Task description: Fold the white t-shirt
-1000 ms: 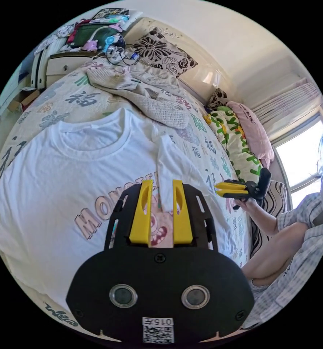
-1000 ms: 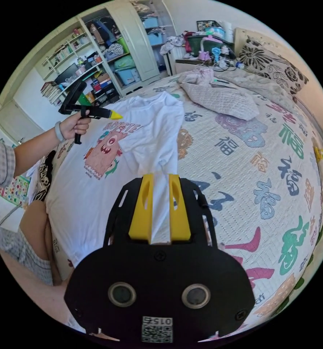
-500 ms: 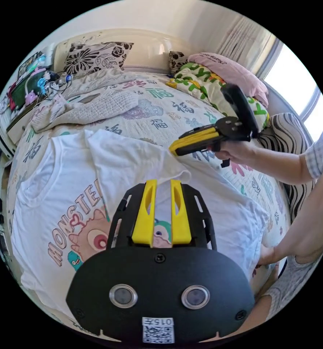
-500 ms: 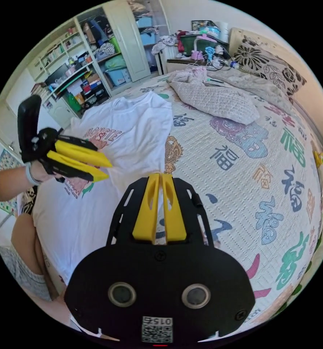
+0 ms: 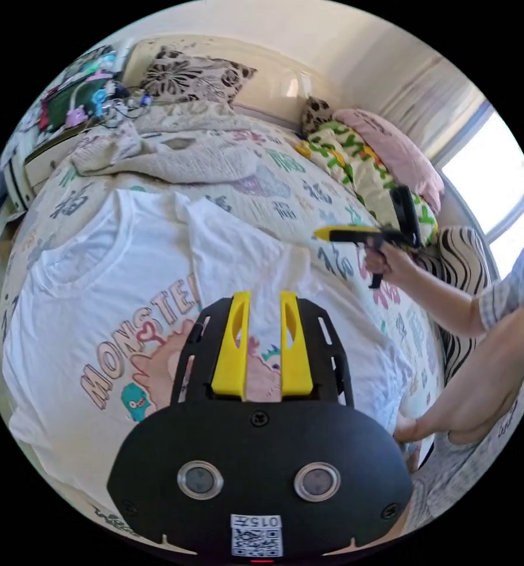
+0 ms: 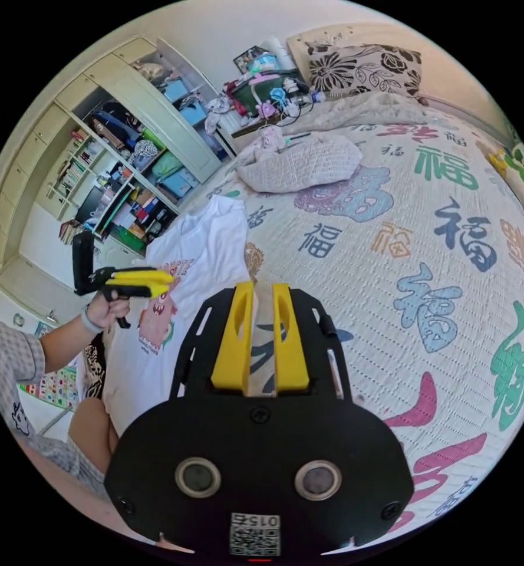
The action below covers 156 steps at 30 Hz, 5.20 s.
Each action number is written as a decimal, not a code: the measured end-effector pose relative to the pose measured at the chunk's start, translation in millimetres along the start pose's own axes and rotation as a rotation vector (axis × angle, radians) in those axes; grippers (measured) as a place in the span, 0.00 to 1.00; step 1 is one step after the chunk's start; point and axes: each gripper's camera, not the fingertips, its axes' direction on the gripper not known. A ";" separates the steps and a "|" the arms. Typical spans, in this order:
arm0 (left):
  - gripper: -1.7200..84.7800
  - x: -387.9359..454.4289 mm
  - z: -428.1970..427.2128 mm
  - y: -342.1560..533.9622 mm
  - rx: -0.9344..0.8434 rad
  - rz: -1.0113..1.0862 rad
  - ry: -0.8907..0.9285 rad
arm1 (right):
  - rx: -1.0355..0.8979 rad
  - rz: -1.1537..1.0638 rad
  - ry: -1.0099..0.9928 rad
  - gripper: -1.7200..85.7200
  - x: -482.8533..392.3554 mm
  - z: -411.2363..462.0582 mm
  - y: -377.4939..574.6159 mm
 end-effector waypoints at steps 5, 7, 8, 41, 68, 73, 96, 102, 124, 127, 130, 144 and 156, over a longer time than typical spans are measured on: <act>0.11 -53.0 4.2 -57.5 0.083 -0.199 0.000 | -0.098 -0.177 0.113 0.09 -36.0 22.0 -7.1; 0.10 -72.2 29.4 -82.4 0.027 -0.275 0.017 | -0.170 -0.202 0.174 0.07 -44.5 41.3 -6.0; 0.08 -77.8 37.8 -87.2 -0.007 -0.308 0.040 | -0.184 -0.204 0.194 0.06 -45.4 45.0 -5.1; 0.11 -35.7 -57.0 67.1 0.010 -0.335 0.025 | -0.202 -0.352 0.109 0.01 -148.0 74.1 40.4; 0.13 -37.7 -103.5 8.0 0.108 -0.272 -0.087 | -0.187 -0.235 0.078 0.12 -156.7 108.9 -14.4; 0.03 -39.8 -49.2 -41.7 -0.056 -0.245 -0.118 | -0.269 -0.296 0.264 0.03 -185.0 155.0 -17.1; 0.09 -10.4 -174.9 131.6 -0.034 -0.198 -0.101 | -0.353 -0.323 0.143 0.01 -282.2 241.8 -52.5; 0.10 -30.4 -226.4 188.0 0.101 -0.345 -0.124 | -0.375 -0.238 0.111 0.01 -304.2 253.0 -68.1; 0.11 -85.7 -399.9 380.9 0.301 -0.520 -0.394 | -0.274 -0.662 -0.156 0.13 -661.4 477.7 -231.6; 0.11 -84.9 -419.8 419.4 0.397 -0.641 -0.420 | -0.415 -0.814 -0.110 0.14 -702.7 519.1 -230.2; 0.11 -106.5 -430.9 458.8 0.478 -0.791 -0.280 | -0.566 -0.982 0.093 0.15 -730.1 567.2 -215.1; 0.02 -50.6 -457.7 456.8 0.578 -0.658 -0.322 | -0.237 -0.548 -0.191 0.02 -649.5 502.6 -290.5; 0.15 40.0 -363.5 391.5 0.212 -0.274 -0.415 | -0.259 -0.067 -0.200 0.13 -448.7 448.0 -249.7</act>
